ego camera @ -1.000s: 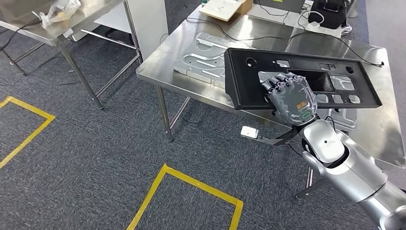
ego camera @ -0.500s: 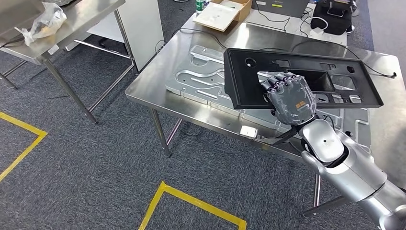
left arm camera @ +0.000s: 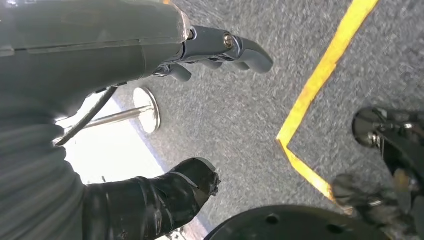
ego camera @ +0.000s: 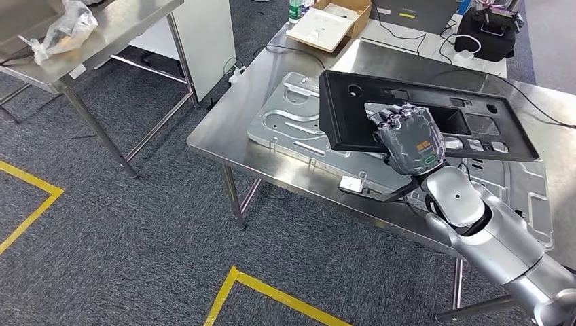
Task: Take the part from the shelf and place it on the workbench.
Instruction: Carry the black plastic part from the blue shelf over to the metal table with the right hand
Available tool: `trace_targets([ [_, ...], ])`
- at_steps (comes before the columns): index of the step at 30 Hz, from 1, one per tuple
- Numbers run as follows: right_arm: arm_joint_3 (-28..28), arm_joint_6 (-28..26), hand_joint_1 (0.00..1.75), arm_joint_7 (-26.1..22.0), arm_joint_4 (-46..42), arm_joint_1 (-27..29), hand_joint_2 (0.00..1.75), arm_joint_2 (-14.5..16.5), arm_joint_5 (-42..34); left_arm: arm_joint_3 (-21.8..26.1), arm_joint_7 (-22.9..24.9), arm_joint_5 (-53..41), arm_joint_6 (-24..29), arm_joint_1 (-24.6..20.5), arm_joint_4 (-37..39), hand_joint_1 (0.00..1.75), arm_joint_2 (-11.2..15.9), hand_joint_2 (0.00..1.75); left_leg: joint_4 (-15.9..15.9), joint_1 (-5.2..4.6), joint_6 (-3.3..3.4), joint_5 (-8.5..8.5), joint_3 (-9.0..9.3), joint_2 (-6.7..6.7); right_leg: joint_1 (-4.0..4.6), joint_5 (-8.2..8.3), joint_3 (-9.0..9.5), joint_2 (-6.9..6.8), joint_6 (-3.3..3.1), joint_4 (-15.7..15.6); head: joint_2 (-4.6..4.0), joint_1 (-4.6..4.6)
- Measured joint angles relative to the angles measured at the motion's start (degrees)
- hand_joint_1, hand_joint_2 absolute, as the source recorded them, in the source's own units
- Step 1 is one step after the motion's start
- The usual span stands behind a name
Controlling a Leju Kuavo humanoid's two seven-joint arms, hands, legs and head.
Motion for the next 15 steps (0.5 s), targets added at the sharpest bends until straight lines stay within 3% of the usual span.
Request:
trace_targets([
  [2, 0.03, 0.35, 1.75, -0.01, 0.4, -0.49, 1.75, 0.1, -0.06, -0.08, 0.01, 0.04, -0.05, 0.02, 0.01, 0.0, 0.0, 1.75, 0.61, -0.04, -0.56, -0.77, 0.39, -0.02, 0.07, 3.37, 2.04, -0.11, -0.14, -6.22, 0.0, 0.02],
  [5, 0.15, 0.88, 1.75, -0.08, 1.07, -1.26, 1.75, 0.21, -0.47, -0.3, 0.01, 0.18, -0.07, -0.06, 0.02, 0.0, 0.0, 1.75, 0.86, -0.15, -1.46, -1.03, 0.18, 0.24, 0.57, 3.61, 2.66, 0.21, -1.25, -8.37, 0.01, -0.06],
  [7, 0.29, 1.32, 1.75, -0.11, 1.6, -1.66, 1.75, 0.24, -0.89, -0.45, 0.01, 0.36, -0.08, -0.12, 0.02, 0.0, 0.04, 1.75, 1.26, -0.1, -2.08, -1.58, 0.02, 0.49, 0.34, 3.85, 2.72, 0.6, -2.01, -8.55, -0.01, -0.08],
  [9, 0.42, 1.63, 1.75, -0.13, 2.28, -2.23, 1.75, 0.27, -1.13, -0.69, 0.01, 0.48, -0.11, -0.18, 0.02, 0.0, 0.1, 1.75, 5.12, -0.01, -2.62, -4.04, -1.61, 0.55, 0.11, 4.07, 2.93, 0.95, -2.79, -8.87, -0.01, -0.1],
  [11, 0.6, 1.93, 1.75, -0.2, 3.19, -2.85, 1.75, 0.38, -1.46, -0.99, 0.01, 0.5, -0.22, -0.18, 0.02, 0.0, 0.11, 1.75, 12.45, 0.1, -2.88, -7.44, -5.0, 0.53, 0.25, 4.07, 2.95, 1.35, -3.15, -8.88, 0.0, -0.1],
  [12, 0.76, 2.17, 1.75, -0.25, 3.76, -3.14, 1.75, 0.48, -1.65, -1.11, 0.01, 0.51, -0.28, -0.18, 0.02, 0.0, 0.11, 1.75, 15.41, 0.12, -2.92, -8.34, -6.48, 0.53, 0.34, 4.06, 2.97, 1.65, -3.18, -8.86, 0.0, -0.09],
  [13, 0.98, 2.4, 1.75, -0.32, 4.45, -3.44, 1.75, 0.58, -1.79, -1.21, 0.01, 0.52, -0.34, -0.19, 0.02, 0.0, 0.11, 1.75, 16.57, 0.13, -2.89, -8.18, -7.13, 0.52, 0.42, 4.05, 3.0, 2.01, -3.19, -8.84, 0.0, -0.09],
  [14, 1.2, 2.58, 1.75, -0.4, 5.13, -3.74, 1.75, 0.69, -1.87, -1.28, 0.01, 0.52, -0.42, -0.18, 0.02, 0.0, 0.11, 1.75, 15.55, 0.13, -2.77, -6.98, -6.72, 0.44, 0.47, 4.04, 3.05, 2.45, -3.2, -8.82, 0.0, -0.09],
  [15, 1.4, 2.71, 1.75, -0.49, 5.75, -4.07, 1.75, 0.81, -1.9, -1.32, 0.01, 0.52, -0.48, -0.17, 0.02, 0.0, 0.11, 1.75, 12.46, 0.12, -2.56, -4.99, -5.28, 0.14, 0.5, 4.02, 3.11, 2.93, -3.17, -8.8, 0.0, -0.09],
])
